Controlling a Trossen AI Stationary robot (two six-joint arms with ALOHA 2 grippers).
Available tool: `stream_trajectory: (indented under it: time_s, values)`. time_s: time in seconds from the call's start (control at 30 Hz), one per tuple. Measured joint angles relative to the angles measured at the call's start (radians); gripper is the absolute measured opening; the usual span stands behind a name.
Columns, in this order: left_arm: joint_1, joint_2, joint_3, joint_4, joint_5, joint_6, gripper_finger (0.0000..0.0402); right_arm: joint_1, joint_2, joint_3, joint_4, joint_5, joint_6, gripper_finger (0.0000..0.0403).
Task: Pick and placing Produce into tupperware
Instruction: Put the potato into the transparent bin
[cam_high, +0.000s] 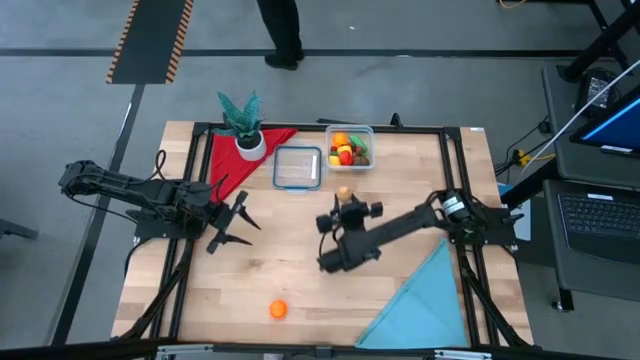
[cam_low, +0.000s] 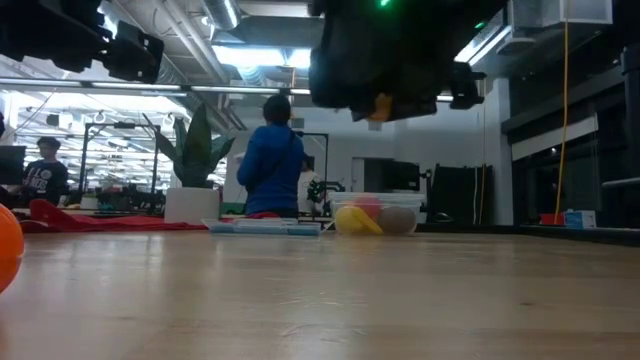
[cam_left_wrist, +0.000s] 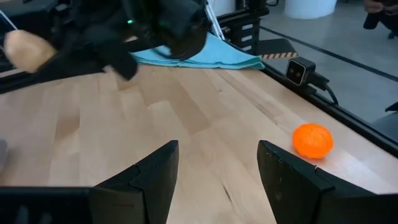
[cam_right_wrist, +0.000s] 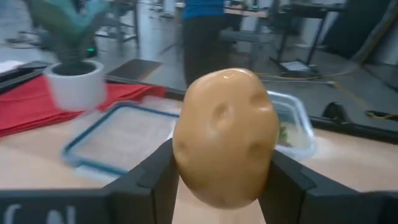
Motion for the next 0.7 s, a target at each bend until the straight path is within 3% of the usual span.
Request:
stream_trajectory:
  time_s: [0.4, 0.7]
  values:
    - [0.000, 0.000, 0.000, 0.000, -0.028, -0.001, 0.0210, -0.232, 0.000, 0.000, -0.060, 0.000, -0.008, 0.0173]
    - [0.000, 0.000, 0.000, 0.000, -0.028, 0.000, 0.0210, -0.338, 0.000, 0.000, -0.067, -0.033, -0.049, 0.0173]
